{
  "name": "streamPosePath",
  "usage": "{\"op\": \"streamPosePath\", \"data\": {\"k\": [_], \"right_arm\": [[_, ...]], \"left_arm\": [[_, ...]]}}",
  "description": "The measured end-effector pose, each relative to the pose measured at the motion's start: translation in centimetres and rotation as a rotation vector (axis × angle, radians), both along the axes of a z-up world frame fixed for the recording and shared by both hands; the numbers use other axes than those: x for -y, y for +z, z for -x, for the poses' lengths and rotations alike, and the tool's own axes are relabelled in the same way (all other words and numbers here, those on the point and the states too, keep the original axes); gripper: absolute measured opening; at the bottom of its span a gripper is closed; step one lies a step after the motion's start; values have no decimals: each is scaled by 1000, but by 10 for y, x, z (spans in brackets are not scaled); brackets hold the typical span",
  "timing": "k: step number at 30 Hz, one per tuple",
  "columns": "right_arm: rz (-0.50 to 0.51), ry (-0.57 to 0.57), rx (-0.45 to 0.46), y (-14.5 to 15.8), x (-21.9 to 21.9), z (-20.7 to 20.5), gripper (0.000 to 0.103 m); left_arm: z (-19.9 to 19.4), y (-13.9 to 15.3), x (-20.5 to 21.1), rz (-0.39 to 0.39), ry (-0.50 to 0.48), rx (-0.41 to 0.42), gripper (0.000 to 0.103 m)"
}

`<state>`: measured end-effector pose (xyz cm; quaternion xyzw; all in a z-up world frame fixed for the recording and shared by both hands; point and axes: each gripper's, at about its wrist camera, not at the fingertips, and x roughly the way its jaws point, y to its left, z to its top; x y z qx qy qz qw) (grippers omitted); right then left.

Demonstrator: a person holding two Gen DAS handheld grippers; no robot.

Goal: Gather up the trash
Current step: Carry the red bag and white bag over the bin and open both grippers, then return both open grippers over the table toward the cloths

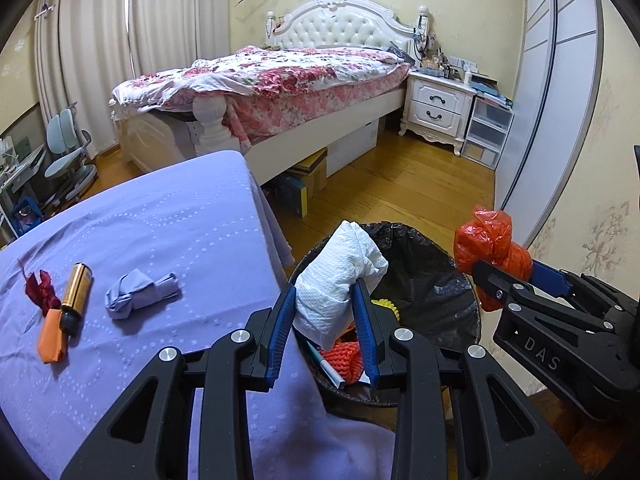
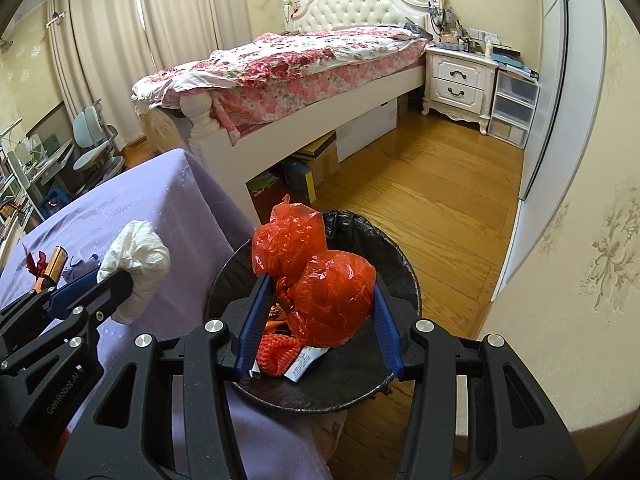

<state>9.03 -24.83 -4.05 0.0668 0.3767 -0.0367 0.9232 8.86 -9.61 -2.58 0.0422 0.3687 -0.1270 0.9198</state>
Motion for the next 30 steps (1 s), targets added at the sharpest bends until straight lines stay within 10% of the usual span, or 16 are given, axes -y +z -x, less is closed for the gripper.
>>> {"op": "streamPosePath", "data": {"k": [14, 30], "right_arm": [[-21, -27, -13, -8, 11, -12, 61], [-40, -3, -6, 2, -10, 5, 67]], "left_arm": [[-7, -6, 2, 10, 29, -37, 66], [13, 8, -57, 11, 146, 0, 72]]}}
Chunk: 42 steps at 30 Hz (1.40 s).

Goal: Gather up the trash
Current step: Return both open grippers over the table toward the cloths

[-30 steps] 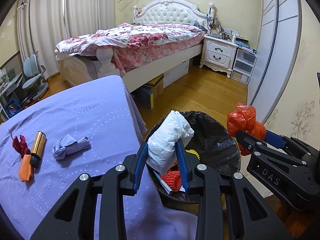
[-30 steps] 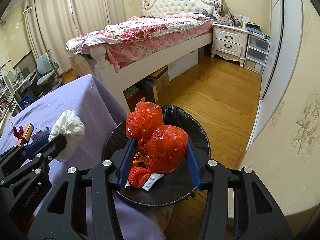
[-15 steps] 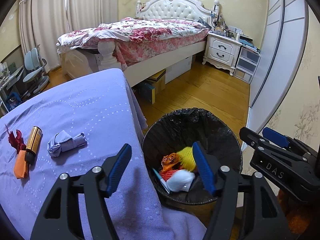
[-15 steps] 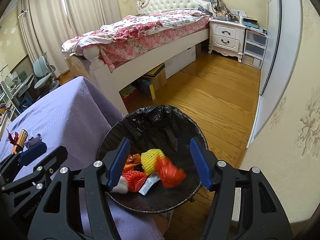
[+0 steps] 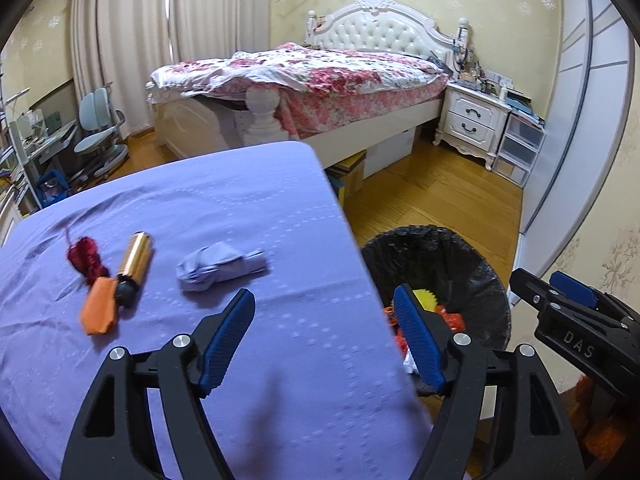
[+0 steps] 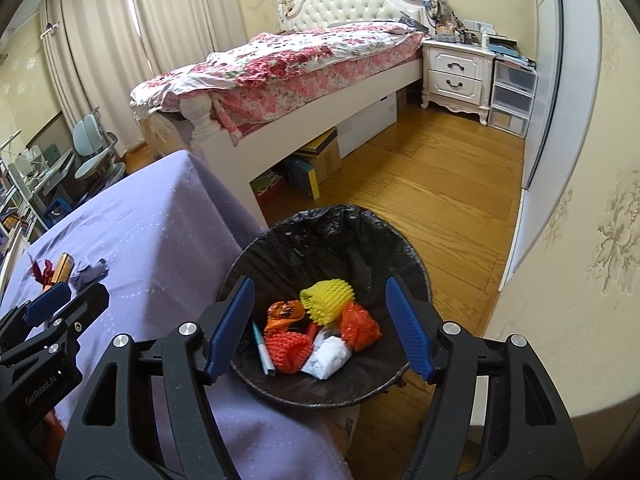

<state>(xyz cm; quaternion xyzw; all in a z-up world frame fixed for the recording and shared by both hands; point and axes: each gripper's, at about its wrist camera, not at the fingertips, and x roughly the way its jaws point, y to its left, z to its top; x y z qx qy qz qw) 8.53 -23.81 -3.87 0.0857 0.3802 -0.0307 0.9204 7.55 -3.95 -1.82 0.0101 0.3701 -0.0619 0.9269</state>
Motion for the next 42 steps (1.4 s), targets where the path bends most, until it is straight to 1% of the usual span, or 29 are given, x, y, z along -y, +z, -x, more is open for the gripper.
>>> {"op": "streamPosePath", "data": {"k": [4, 9, 14, 19, 20, 24, 27, 33, 37, 39, 42], "right_arm": [[-1, 42, -9, 0, -20, 3, 67], [-4, 107, -17, 2, -52, 5, 67], [4, 185, -19, 2, -90, 6, 67], [11, 250, -37, 1, -123, 4, 67], [27, 270, -43, -1, -134, 2, 67], [50, 287, -62, -4, -155, -7, 67], [50, 290, -67, -3, -165, -12, 67], [54, 309, -79, -7, -180, -23, 67], [56, 317, -85, -9, -184, -28, 68], [56, 319, -89, -10, -186, -30, 68], [54, 322, -89, -11, -189, -32, 70]], "left_arm": [[8, -2, -33, -1, 62, -10, 72], [17, -6, -72, -28, 151, -9, 72], [20, -13, -109, -24, 233, -30, 72], [22, -19, -138, -19, 287, -55, 72], [22, -20, -142, -18, 293, -59, 72], [17, -24, -152, -11, 310, -78, 72], [10, -25, -154, 10, 306, -97, 72], [0, -27, -158, 8, 298, -98, 72], [-4, -28, -163, 23, 302, -105, 72], [-6, -28, -165, 33, 299, -111, 69], [-9, -29, -165, 39, 286, -121, 62]]}}
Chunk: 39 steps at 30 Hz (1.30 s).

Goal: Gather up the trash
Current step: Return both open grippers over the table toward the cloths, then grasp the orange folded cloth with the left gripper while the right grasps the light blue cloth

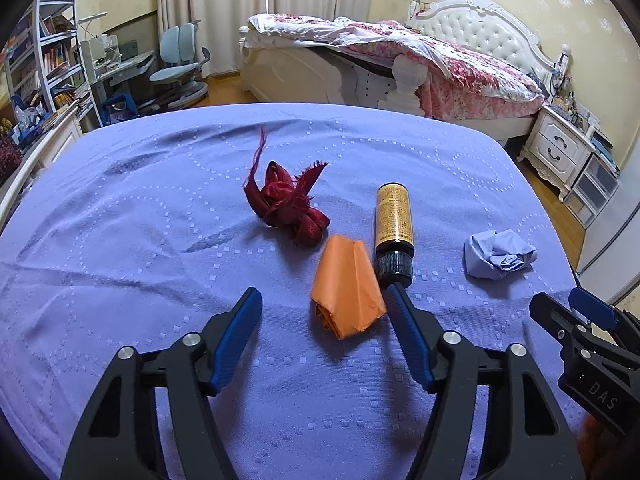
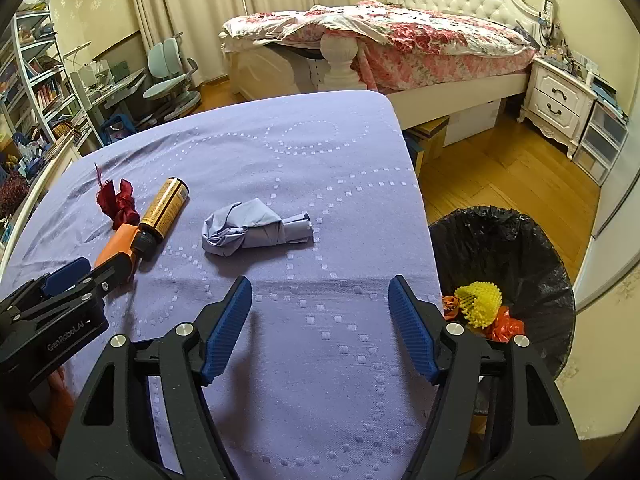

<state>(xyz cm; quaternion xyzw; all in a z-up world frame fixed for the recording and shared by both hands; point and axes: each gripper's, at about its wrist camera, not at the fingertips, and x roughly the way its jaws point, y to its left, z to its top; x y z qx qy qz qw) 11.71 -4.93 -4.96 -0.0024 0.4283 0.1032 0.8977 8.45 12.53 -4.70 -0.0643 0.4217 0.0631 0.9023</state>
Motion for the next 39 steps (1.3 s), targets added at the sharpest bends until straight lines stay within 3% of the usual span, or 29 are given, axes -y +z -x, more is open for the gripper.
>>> {"op": "streamPosePath", "data": {"k": [5, 8, 20, 33, 39], "right_arm": [[0, 3, 0, -1, -2, -2, 72], [-1, 3, 0, -1, -3, -2, 72], [-2, 25, -5, 0, -14, -6, 72], [34, 22, -19, -3, -45, -27, 80], [65, 36, -15, -6, -49, -29, 75]], "left_arm": [[0, -2, 1, 5, -26, -9, 38], [2, -2, 2, 11, -41, -2, 30], [21, 1, -14, 32, -4, 13, 28], [30, 0, -49, 30, 79, 24, 28], [30, 0, -49, 35, 76, 29, 28]]}}
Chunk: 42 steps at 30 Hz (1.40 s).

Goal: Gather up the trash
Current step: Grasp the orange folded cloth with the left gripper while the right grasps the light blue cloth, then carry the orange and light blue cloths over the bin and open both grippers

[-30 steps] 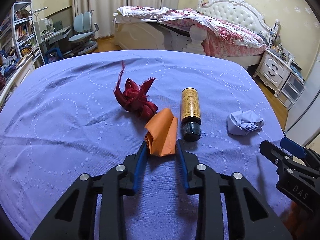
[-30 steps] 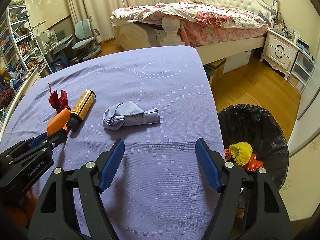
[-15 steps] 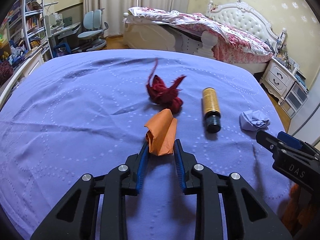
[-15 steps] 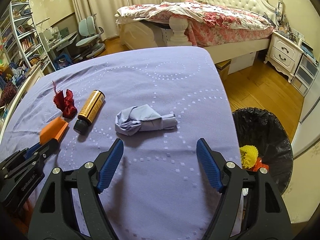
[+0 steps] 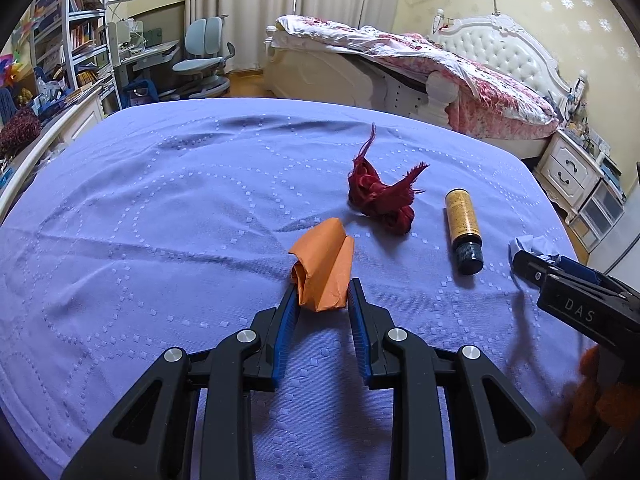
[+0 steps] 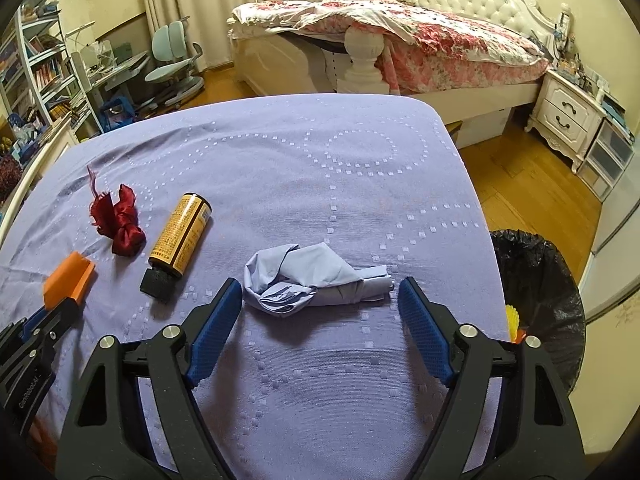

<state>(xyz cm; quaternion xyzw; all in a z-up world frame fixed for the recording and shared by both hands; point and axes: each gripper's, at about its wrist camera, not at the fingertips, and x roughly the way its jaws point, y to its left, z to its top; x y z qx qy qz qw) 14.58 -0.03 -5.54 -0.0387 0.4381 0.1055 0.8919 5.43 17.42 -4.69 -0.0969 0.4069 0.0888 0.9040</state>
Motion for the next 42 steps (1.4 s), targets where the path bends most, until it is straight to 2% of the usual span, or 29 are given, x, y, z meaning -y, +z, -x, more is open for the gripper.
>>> {"op": "streamPosePath", "data": {"k": [8, 20, 32, 42], "right_arm": [[-20, 2, 11, 4, 4, 6, 74], [-27, -7, 50, 16, 32, 49, 74], [-3, -114, 109, 27, 98, 81, 74], [0, -240, 113, 28, 170, 79, 74]], "left_arm": [[7, 2, 3, 0, -8, 10, 28], [25, 11, 27, 31, -65, 30, 28], [28, 26, 104, 36, -233, 68, 28], [12, 31, 182, 33, -377, 83, 28]]}}
